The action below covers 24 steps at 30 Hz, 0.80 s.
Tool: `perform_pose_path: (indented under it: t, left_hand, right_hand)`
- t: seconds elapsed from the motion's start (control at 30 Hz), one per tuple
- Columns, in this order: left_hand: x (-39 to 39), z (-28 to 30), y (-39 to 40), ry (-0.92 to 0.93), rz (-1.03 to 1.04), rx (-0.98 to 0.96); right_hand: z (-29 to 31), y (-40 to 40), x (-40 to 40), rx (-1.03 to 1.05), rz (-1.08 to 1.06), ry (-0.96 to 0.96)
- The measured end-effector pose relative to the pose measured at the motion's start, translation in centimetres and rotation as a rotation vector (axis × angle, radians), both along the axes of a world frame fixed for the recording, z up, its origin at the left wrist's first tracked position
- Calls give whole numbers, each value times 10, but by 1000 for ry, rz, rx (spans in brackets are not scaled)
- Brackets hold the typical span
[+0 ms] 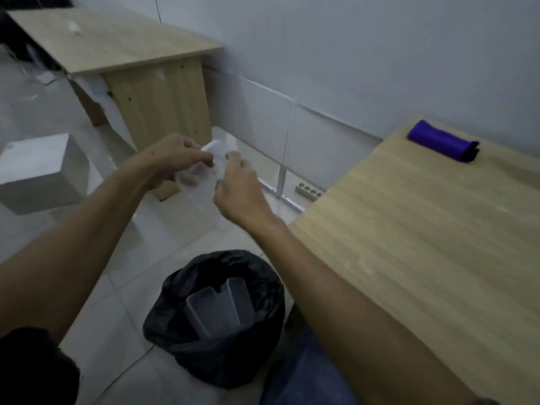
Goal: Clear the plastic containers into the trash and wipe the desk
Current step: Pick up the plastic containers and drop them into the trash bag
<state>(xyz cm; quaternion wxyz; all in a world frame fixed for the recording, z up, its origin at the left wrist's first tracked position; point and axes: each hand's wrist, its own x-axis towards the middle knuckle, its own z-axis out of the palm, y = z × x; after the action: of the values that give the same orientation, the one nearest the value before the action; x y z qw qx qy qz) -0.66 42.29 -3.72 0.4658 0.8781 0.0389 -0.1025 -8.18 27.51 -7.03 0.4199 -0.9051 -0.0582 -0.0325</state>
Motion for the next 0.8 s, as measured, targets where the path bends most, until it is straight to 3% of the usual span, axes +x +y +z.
perform_pose_path:
  t: [0.13,0.27,0.5,0.8]
  left_hand:
    - [0,-95,14,200,39,-41]
    - [-7,-186,12,334,50,-26]
    - [-29,-293,-8,319,-22,148]
    - [-67,-372,-32,276,138,252]
  right_hand:
    - [-79,10,-15,-20,12,169]
    - [-159,-16,-17,-93,-124,441]
    - [-247,-56,-19,-240,-247,928]
    - [-298,-61,-23,-233,-268,948]
